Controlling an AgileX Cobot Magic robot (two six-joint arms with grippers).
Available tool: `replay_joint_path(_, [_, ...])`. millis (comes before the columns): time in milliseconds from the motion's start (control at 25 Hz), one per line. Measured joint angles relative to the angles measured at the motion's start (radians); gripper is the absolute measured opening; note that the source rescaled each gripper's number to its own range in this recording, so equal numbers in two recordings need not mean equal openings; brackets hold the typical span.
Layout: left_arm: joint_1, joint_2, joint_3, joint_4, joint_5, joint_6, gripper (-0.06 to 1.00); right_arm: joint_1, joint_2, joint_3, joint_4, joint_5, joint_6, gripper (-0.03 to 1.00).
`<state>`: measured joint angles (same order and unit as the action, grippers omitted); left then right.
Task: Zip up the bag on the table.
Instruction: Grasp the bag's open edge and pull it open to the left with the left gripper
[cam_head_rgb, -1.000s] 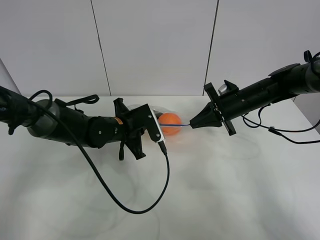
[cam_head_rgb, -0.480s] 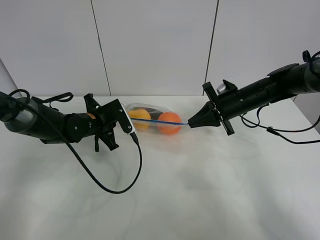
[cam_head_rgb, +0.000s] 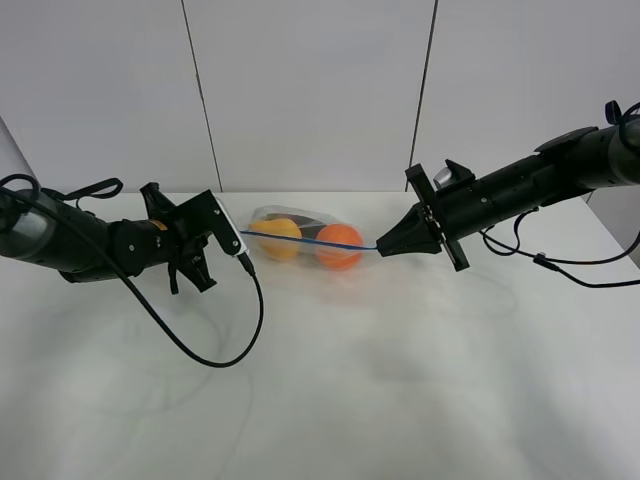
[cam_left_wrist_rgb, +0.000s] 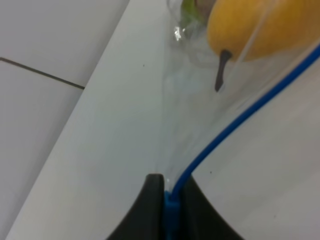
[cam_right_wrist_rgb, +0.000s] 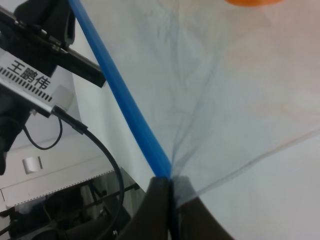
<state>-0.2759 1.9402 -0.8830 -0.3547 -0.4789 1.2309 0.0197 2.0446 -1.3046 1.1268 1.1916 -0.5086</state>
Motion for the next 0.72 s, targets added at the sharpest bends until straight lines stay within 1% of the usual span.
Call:
replay_joint_path(280, [0.031,0.0,0.0,0.0,-0.001,0.001,0.0,0.0,0.0,0.0,0.002,0.009,0.0,0.0])
replay_joint_path(440, [0.034,0.0,0.0,0.005,0.001,0.001,0.0,0.0,0.0,-0.001,0.006,0.009,0.0,0.0])
replay_joint_path(560, [0.034,0.0,0.0,0.023,0.001,-0.009,0.01,0.0,0.0,-0.001,0.005,0.009,0.0,0.0])
replay_joint_path(600, [0.034,0.0,0.0,0.029,0.001,-0.027,0.04,0.0,0.0,-0.001,0.004,0.009,0.0,0.0])
replay_joint_path(640, [0.037,0.0,0.0,0.029,-0.001,-0.051,0.09,0.0,0.0,-0.001,-0.009,0.01,0.0,0.0])
replay_joint_path(680, [0.044,0.0,0.0,0.029,-0.005,-0.071,0.19,0.0,0.0,-0.001,-0.02,0.013,0.0,0.0])
replay_joint_path(720, [0.05,0.0,0.003,0.028,-0.008,-0.089,0.34,-0.002,0.0,-0.001,-0.025,0.013,0.0,0.0])
